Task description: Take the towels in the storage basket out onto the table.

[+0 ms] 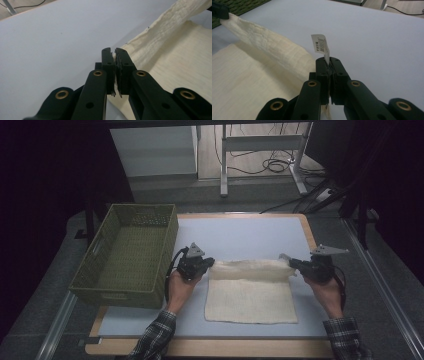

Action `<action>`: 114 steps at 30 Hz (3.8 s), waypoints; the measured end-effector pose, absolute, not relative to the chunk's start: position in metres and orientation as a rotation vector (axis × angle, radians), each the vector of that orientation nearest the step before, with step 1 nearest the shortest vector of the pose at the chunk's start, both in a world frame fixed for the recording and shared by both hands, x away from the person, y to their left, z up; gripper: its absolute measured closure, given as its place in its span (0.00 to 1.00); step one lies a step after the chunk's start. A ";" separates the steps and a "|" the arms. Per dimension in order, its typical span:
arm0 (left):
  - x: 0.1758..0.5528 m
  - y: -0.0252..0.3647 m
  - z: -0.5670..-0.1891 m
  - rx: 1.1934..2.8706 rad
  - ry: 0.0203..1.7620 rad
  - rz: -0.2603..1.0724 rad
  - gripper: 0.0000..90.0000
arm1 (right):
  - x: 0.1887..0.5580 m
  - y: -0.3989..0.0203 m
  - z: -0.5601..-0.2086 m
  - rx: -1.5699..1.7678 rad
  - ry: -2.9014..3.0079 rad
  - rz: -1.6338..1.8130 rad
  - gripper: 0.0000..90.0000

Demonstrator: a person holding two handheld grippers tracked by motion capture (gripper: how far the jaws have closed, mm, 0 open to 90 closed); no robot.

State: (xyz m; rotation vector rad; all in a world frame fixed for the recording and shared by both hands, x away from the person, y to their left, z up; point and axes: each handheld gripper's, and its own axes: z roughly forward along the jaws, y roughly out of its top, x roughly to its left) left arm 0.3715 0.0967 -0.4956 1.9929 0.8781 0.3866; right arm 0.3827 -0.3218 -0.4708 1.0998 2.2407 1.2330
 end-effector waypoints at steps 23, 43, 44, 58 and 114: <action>0.289 0.108 -0.515 2.004 0.771 0.298 0.95 | 0.296 -0.327 -0.492 1.048 2.346 1.239 0.95; 0.265 0.121 -0.522 1.985 0.785 0.244 0.53 | 0.262 -0.349 -0.497 1.106 2.338 1.228 0.73; 0.266 0.121 -0.522 1.983 0.793 0.249 0.51 | 0.262 -0.352 -0.495 1.111 2.334 1.222 0.72; 0.293 0.110 -0.524 2.008 0.857 0.277 0.34 | 0.277 -0.364 -0.484 1.161 2.298 1.198 0.69; 0.311 0.094 -0.545 2.140 0.948 0.407 0.26 | 0.315 -0.321 -0.493 1.103 2.407 1.044 0.98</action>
